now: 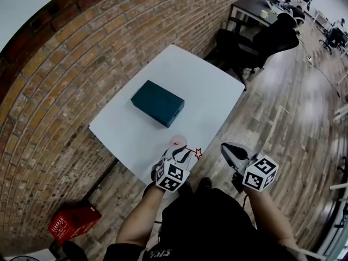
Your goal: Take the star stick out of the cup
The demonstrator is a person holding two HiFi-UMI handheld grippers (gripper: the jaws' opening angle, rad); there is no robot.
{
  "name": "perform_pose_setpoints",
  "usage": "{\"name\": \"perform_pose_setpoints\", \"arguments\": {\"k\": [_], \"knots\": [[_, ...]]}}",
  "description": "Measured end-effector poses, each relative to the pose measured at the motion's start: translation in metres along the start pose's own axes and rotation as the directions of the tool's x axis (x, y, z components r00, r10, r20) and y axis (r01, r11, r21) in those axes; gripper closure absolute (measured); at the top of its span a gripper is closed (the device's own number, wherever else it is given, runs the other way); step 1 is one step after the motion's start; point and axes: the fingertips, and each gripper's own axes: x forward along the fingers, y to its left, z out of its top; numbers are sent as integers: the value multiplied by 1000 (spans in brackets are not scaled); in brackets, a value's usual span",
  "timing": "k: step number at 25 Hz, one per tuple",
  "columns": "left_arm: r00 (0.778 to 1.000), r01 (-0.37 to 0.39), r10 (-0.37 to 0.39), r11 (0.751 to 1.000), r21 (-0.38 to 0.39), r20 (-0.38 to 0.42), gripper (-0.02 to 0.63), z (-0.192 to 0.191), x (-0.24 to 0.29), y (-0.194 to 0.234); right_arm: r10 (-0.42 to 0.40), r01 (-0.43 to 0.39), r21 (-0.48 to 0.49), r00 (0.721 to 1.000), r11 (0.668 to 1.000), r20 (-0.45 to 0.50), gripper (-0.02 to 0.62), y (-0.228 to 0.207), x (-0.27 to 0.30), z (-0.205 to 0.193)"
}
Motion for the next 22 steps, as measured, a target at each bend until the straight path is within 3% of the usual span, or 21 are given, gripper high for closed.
{"name": "perform_pose_setpoints", "arguments": {"k": [2,9,15,22], "knots": [[1000,-7,7,1000,-4,7,555,2,-1,2,-15,14,15,1000,1000,2,594,-4,-5,-1],[999,-42,42,999,-11,16,569,9,0,14,-18,18,32,1000,999,0,594,-12,-10,-2],[994,-83,90,990,-117,57,586,28,-2,32,27,-27,83,1000,996,5,594,-24,-6,-1],[967,-243,253,956,-167,37,586,51,-12,58,156,-155,93,988,984,-7,594,-45,9,10]]}}
